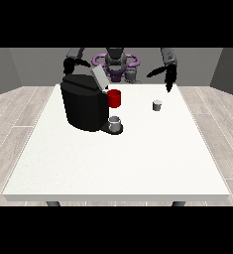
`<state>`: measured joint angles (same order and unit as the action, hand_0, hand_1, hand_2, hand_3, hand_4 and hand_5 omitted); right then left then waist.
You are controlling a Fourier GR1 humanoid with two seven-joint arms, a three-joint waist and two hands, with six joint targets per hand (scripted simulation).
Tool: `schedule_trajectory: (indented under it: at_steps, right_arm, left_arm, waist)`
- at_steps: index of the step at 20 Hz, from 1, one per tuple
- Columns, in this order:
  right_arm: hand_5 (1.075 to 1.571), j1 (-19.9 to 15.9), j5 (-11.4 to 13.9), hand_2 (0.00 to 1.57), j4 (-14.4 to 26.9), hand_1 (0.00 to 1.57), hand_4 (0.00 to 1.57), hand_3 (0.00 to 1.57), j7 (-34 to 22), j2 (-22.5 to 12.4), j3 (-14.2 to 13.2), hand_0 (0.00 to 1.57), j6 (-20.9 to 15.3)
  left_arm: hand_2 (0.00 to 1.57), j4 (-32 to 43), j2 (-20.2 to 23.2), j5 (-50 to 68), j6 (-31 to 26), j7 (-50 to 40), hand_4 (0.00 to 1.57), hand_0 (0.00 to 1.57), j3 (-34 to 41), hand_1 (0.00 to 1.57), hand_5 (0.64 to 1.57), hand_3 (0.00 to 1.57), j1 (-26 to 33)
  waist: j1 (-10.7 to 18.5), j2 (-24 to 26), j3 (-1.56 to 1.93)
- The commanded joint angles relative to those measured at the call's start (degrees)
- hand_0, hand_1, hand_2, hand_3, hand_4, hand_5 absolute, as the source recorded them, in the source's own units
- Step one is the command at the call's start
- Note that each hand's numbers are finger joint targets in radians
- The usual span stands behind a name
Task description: Insert the coffee pod into the coffee machine and close the lid
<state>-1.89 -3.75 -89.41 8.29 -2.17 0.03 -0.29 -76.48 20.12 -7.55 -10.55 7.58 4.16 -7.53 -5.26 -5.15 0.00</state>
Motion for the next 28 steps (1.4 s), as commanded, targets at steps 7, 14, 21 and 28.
schedule_trajectory:
  at_steps: [7,14,21,28]
  right_arm:
    - [1.571,-5.4,1.1,0.0,0.7,0.0,0.41,0.0,2.0,0.4,-0.4,0.0,-1.1]
    - [1.571,-7.9,2.3,0.0,1.0,0.0,0.51,0.0,-0.4,-0.6,0.8,0.0,-0.3]
    - [1.571,-8.8,2.2,0.0,3.2,0.0,0.42,0.0,-0.3,0.3,-0.8,0.0,-2.3]
    - [1.571,-7.8,4.2,0.0,11.6,0.0,0.32,0.0,7.6,1.1,-0.9,0.0,-2.4]
  left_arm:
    - [0.0,14.5,6.3,-12.1,5.0,4.5,0.0,0.0,0.3,0.0,1.571,0.0,-9.0]
    - [0.0,25.6,8.7,-15.9,5.0,3.3,0.0,0.0,0.8,0.0,1.571,0.0,-16.7]
    - [0.0,34.0,8.3,-20.4,4.1,6.8,0.0,0.0,-1.7,0.0,1.571,0.0,-19.6]
    - [0.37,35.9,6.4,-21.2,1.7,4.1,0.0,0.0,-2.0,0.0,1.571,0.0,-22.5]
  waist:
    - [-4.0,-8.8,-0.03]
    - [-6.7,-12.9,-0.04]
    - [-5.0,-12.3,-0.02]
    - [-3.4,-11.8,0.0]
